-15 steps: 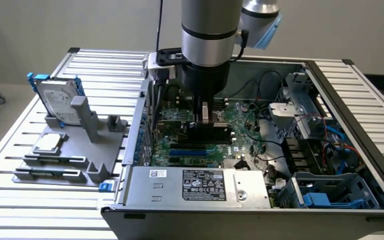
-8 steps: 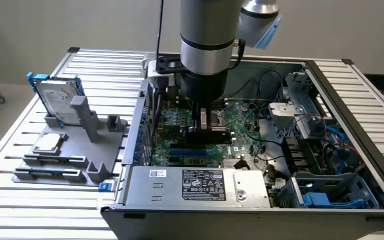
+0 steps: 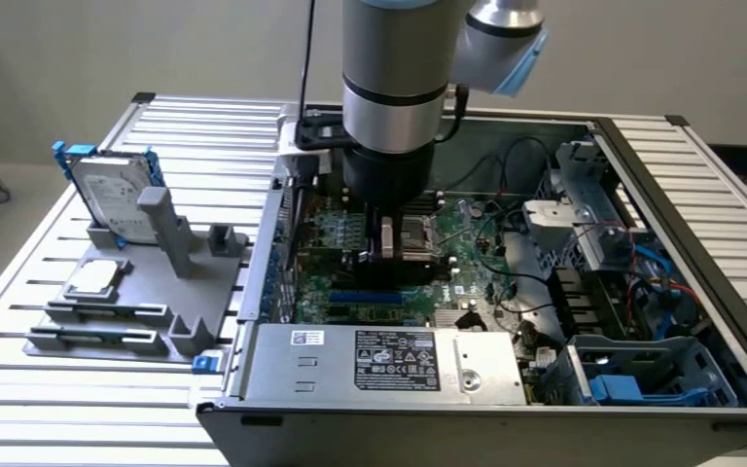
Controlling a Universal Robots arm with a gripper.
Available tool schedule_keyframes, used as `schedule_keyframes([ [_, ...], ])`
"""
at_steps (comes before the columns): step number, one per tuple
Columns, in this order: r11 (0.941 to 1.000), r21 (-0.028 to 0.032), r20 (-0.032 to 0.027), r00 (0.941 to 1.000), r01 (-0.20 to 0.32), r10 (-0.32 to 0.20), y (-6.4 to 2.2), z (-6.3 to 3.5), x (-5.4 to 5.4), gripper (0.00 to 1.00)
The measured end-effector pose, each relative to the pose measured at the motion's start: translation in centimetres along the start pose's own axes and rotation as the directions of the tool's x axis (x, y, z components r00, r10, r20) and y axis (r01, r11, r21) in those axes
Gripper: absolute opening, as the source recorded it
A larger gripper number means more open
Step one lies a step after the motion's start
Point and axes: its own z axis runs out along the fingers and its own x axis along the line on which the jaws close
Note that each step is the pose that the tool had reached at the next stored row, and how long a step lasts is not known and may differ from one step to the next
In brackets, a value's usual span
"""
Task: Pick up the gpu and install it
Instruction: 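Insert the gpu into the slot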
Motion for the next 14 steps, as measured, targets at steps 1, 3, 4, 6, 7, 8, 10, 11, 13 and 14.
schedule_keyframes([
  [1, 1.0000, -0.0058, 0.0002, 1.0000, 0.000, 0.000, 0.01, 0.04, 0.0, 0.26],
  [3, 0.9998, -0.0178, 0.0008, 1.0000, -0.001, 0.001, 0.02, 0.11, 0.2, 0.26],
  [4, 0.9998, -0.0210, 0.0011, 1.0000, -0.001, 0.001, 0.02, 0.12, 0.3, 0.26],
  [6, 0.9997, -0.0243, 0.0013, 1.0000, -0.002, 0.002, 0.00, 0.12, 0.6, 0.26],
  [7, 0.9997, -0.0250, 0.0012, 1.0000, -0.002, 0.002, -0.07, 0.11, 0.6, 0.26],
  [8, 0.9997, -0.0261, 0.0010, 1.0000, -0.002, 0.002, -0.21, 0.10, 0.7, 0.26],
  [10, 0.9996, -0.0278, 0.0012, 1.0000, -0.002, 0.002, -0.57, 0.10, 0.7, 0.26],
  [11, 0.9996, -0.0288, 0.0011, 1.0000, -0.002, 0.002, -0.75, 0.10, 0.8, 0.26],
  [13, 0.9995, -0.0321, 0.0014, 1.0000, -0.002, 0.002, -1.12, 0.10, 0.8, 0.26],
  [14, 0.9994, -0.0340, 0.0014, 1.0000, -0.002, 0.002, -1.26, 0.10, 0.8, 0.26],
])
